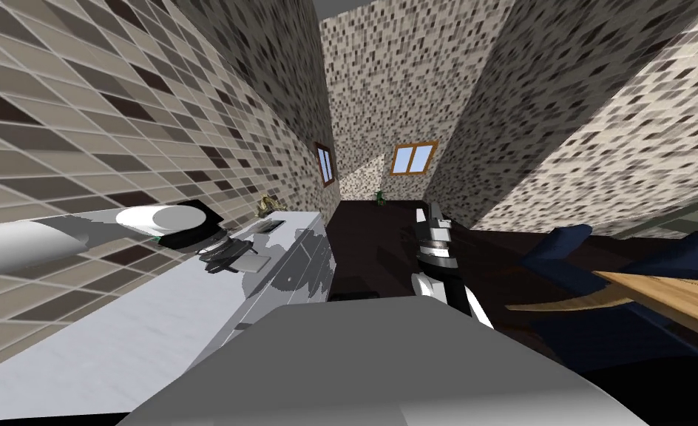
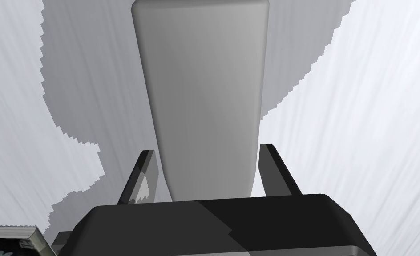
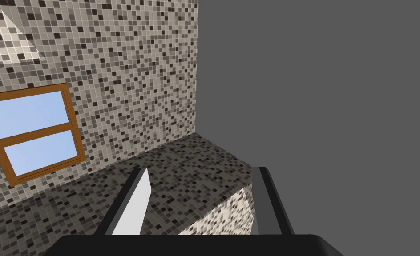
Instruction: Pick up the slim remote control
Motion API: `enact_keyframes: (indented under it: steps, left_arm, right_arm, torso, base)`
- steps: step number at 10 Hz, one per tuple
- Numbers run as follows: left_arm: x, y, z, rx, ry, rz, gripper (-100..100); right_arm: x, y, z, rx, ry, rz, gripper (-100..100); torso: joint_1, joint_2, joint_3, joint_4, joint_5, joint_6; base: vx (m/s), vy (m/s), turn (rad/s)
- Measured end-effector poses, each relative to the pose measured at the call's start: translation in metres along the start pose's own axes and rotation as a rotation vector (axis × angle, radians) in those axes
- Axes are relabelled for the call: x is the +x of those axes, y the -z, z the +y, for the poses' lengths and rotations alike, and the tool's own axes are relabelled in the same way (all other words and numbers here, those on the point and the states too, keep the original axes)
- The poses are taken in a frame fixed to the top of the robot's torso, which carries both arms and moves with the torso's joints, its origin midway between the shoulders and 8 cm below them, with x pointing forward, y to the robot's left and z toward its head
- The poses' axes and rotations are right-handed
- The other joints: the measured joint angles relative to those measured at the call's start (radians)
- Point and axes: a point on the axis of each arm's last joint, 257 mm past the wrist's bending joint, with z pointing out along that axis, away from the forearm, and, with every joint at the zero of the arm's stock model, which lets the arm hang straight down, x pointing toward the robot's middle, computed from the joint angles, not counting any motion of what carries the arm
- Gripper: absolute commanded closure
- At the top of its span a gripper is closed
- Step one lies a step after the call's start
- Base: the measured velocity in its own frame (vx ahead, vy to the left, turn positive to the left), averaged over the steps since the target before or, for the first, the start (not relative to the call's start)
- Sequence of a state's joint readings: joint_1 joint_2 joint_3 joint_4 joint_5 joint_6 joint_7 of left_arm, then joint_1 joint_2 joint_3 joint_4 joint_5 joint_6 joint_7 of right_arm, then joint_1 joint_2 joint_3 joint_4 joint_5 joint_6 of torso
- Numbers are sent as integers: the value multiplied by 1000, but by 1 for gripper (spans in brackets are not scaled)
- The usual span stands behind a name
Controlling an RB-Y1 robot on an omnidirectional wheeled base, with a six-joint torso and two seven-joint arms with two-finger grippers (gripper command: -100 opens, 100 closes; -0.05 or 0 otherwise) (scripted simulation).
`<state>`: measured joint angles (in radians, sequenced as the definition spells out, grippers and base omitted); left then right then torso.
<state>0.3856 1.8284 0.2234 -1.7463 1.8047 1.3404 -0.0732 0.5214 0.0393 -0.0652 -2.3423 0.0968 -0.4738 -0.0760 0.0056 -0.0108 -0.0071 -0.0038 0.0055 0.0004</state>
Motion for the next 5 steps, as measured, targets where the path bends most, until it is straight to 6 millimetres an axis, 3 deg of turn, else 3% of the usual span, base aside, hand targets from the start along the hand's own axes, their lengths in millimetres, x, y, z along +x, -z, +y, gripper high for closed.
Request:
enact_keyframes:
  steps: [3, 4, 5]
  left_arm:
    - [24, 7, -6, -6, -62, 1, 100]
    - [30, 9, -7, -5, -82, 2, 100]
    - [30, 9, -7, -6, -85, 2, 0]
  right_arm:
    - [0, 0, 0, 0, 0, 0, 0]
    - [0, 0, 0, 0, 0, 0, 0]
    - [0, 0, 0, 0, 0, 0, 0]
  torso:
    - [0, 1, 0, 0, -1, 0]
    - [-1, 1, 1, 0, -1, 0]
    - [-1, 3, 1, 0, -1, 1]
  base:
    - [85, 13, 198]
    - [39, -2, 35]
    - [6, -1, -7]
